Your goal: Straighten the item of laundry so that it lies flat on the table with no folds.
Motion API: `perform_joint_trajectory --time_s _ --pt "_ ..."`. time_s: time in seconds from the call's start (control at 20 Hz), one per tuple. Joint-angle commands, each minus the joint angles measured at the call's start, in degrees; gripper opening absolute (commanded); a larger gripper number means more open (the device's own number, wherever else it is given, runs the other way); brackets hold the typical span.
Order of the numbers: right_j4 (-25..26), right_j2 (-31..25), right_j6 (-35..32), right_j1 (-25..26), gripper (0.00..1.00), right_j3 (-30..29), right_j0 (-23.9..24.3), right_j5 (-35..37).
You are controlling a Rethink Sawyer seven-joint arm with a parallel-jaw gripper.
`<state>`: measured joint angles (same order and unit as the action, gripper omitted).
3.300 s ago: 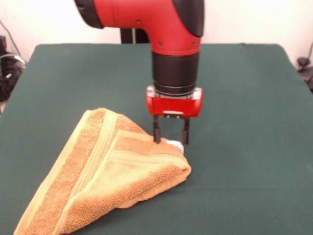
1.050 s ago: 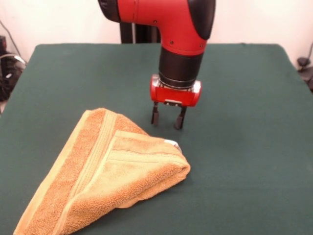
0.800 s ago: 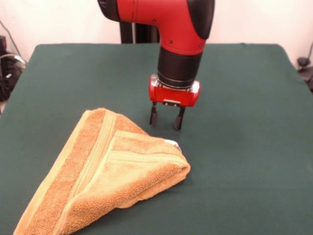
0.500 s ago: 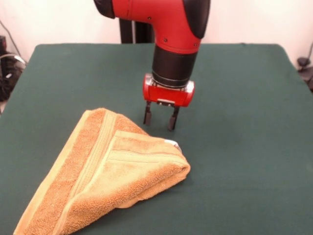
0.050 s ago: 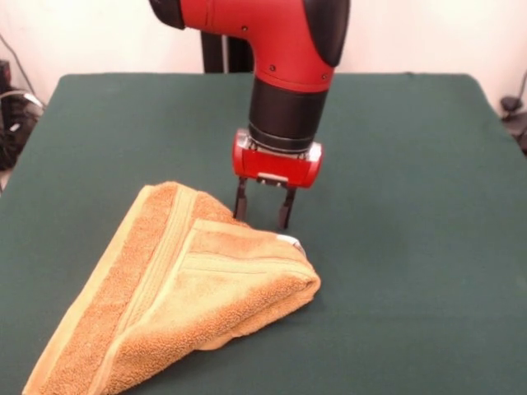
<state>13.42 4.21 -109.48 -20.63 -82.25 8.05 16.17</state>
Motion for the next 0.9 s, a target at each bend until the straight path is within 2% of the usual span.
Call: perform_joint_trajectory --time_s 0.05,0.2,0.45,0.75,0.9 --pt "1.33 -2.46 -4.86 7.02 1.00 4.22 -0.82 -3.83" --pt "1.58 -1.74 -5.25 8.14 1.00 5.64 -1.24 -4.77" --pt "2.78 0.29 -6.53 8.37 1.00 4.54 -1.85 -9.22" --pt "3.51 2.31 -6.71 8.48 1.00 5.02 -2.62 -10.09" --pt "3.03 2.33 -6.73 7.30 1.00 3.33 -2.95 -9.07"
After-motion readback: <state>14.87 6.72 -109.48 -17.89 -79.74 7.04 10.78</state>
